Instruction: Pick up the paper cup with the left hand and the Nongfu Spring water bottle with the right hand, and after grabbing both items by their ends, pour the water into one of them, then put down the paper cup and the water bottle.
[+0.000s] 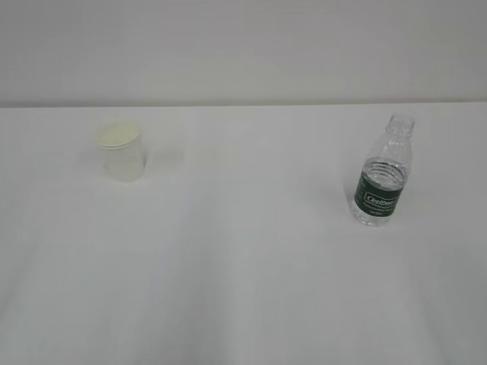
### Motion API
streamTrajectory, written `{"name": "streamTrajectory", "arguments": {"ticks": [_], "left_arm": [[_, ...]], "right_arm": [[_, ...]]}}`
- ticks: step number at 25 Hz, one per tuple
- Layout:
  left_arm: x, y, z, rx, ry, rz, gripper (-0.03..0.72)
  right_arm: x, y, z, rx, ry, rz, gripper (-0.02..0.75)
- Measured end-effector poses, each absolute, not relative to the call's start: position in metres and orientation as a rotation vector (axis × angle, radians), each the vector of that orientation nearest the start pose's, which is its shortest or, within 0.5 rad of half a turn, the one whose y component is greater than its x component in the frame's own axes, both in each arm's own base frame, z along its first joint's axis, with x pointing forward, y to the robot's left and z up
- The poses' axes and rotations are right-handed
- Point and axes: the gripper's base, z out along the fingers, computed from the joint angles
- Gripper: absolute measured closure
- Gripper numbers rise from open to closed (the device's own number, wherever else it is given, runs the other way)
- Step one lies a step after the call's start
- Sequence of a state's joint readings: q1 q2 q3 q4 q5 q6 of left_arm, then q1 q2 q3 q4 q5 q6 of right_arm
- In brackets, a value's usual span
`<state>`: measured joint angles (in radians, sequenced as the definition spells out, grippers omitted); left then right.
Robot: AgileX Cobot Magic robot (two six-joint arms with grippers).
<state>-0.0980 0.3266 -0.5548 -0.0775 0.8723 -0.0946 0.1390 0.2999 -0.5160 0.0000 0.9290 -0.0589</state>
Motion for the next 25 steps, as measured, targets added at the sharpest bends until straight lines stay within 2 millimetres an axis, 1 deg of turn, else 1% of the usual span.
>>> {"name": "streamTrajectory", "arguments": {"ticks": [7,11,14,18,22,25], "left_arm": [[0.077,-0.012,0.306,0.043,2.078,-0.166,0.101],[0.088,-0.012,0.309,0.046,2.037,-0.153,0.104],[0.096,-0.013,0.31,0.059,2.017,-0.136,0.125],[0.109,-0.013,0.31,0.066,1.997,-0.125,0.146],[0.122,-0.014,0.298,0.061,2.008,-0.121,0.148],[0.128,-0.015,0.289,0.057,1.999,-0.119,0.148]], "right_arm": [[0.062,0.009,0.289,-0.221,2.155,0.042,0.15],[0.069,0.01,0.295,-0.236,2.08,0.032,0.15],[0.076,0.011,0.299,-0.247,2.026,0.022,0.15],[0.084,0.012,0.3,-0.254,2.013,0.017,0.15],[0.095,0.013,0.301,-0.259,1.996,0.013,0.151],[0.102,0.015,0.295,-0.255,1.976,0.022,0.151]]}}
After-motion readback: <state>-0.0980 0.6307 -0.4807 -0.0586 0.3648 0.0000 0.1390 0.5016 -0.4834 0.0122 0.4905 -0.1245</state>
